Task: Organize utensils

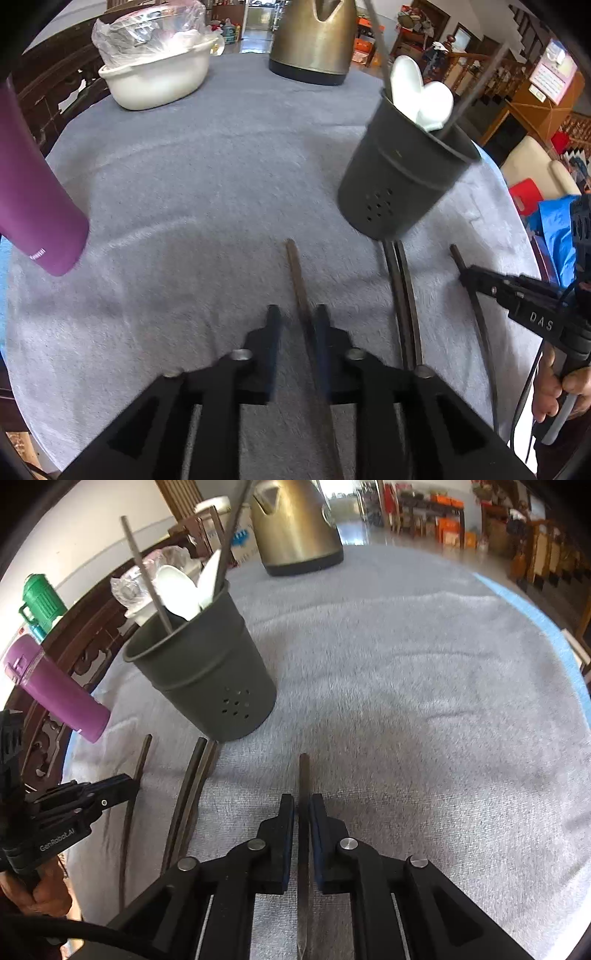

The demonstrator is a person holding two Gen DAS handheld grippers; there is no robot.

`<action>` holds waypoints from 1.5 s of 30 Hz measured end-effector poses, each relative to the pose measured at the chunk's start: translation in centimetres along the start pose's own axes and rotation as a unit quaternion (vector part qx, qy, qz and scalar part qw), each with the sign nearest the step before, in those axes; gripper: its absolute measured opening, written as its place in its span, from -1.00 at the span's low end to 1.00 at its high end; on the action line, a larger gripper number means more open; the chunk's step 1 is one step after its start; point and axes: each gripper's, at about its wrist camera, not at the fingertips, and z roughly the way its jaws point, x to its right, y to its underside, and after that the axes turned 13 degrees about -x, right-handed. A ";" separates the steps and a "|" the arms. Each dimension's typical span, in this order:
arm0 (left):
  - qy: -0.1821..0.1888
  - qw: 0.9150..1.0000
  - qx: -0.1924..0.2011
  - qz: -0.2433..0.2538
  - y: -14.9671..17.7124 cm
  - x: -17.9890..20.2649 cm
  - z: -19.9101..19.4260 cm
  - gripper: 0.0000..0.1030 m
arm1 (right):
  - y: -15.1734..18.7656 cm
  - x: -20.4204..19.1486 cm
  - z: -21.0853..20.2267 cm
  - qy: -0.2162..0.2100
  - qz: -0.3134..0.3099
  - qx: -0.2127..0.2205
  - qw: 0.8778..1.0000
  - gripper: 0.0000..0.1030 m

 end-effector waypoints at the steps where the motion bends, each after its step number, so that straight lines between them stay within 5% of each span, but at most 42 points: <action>1: 0.006 1.000 0.001 -0.005 -0.4 -0.2 -0.2 -0.36 | -0.2 0.1 0.0 -0.002 0.004 -0.006 1.000 -0.76; 9: 0.020 0.999 -0.038 -0.006 -4.3 -1.1 1.6 -0.41 | -2.4 -0.8 0.6 0.011 -0.006 -0.035 0.999 -0.67; 12: 0.028 0.998 -0.050 -0.003 -5.0 -1.2 2.2 -0.82 | -2.6 -1.3 1.1 0.026 -0.028 -0.042 0.998 -0.69; 15: 0.012 0.999 -0.041 0.010 -4.4 -0.8 1.9 -0.84 | -2.6 -1.3 1.0 0.031 -0.034 -0.041 0.998 -0.88; 20: 0.007 1.000 -0.001 0.018 -2.7 0.3 -0.6 -0.88 | -1.6 -0.7 -0.6 0.007 -0.030 -0.021 0.999 -0.88; 32: 0.018 0.986 0.163 0.039 0.7 2.4 -13.1 -0.89 | 0.7 -1.4 -9.6 -0.080 -0.042 0.149 0.985 -0.88; 45: 0.060 0.956 0.287 0.022 -0.3 4.7 -20.6 -0.89 | 1.8 -2.0 -18.1 -0.150 -0.006 0.346 0.926 -0.88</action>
